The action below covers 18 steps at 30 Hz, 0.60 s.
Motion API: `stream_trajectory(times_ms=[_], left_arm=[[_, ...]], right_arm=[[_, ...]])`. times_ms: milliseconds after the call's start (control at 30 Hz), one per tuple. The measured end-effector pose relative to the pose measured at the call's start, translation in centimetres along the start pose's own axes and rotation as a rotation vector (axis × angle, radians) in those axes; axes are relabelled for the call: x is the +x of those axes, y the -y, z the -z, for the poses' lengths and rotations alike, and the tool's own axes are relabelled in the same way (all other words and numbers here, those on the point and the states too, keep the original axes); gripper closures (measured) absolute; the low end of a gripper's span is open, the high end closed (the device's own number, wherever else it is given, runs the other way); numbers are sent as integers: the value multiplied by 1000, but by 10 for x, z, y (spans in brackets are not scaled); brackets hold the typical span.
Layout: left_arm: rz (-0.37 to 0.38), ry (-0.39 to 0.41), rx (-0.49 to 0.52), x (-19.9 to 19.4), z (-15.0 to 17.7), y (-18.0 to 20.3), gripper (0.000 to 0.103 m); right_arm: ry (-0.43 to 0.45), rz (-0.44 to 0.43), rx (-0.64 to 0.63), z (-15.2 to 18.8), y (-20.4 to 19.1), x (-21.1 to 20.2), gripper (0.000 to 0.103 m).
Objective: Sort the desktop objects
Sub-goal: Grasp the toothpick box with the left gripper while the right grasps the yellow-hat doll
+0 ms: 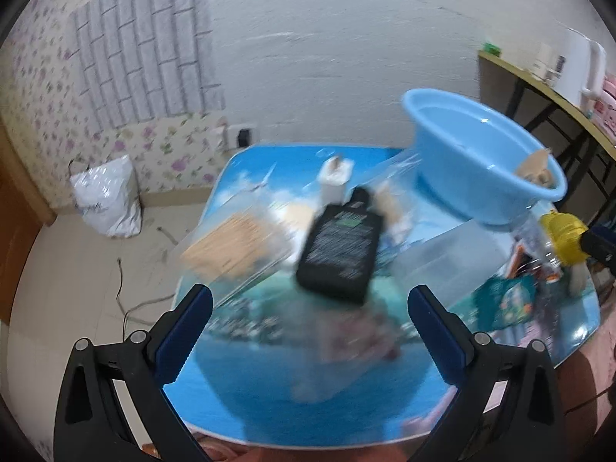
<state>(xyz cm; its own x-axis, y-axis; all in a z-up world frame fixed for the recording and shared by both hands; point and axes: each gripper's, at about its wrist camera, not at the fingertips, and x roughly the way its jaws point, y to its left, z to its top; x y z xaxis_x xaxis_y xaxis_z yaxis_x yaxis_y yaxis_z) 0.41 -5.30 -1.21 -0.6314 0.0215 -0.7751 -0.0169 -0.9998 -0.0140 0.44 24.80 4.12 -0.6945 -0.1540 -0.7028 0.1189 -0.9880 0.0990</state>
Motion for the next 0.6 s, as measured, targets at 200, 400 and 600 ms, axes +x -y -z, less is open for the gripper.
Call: stream_trajectory(times_ms=[200,400,600], left_arm=[[-24,-13,-57,5,12,-31,1],[-54,-29,-74,14,19,-43,1],[-38,-23,-97,15,22,-54,1]], right_arm=[[-28,15,-1,8,4,7,13],[-26,53,-22,11,6,9,13],[-28,56,-23,17,10,9,13]])
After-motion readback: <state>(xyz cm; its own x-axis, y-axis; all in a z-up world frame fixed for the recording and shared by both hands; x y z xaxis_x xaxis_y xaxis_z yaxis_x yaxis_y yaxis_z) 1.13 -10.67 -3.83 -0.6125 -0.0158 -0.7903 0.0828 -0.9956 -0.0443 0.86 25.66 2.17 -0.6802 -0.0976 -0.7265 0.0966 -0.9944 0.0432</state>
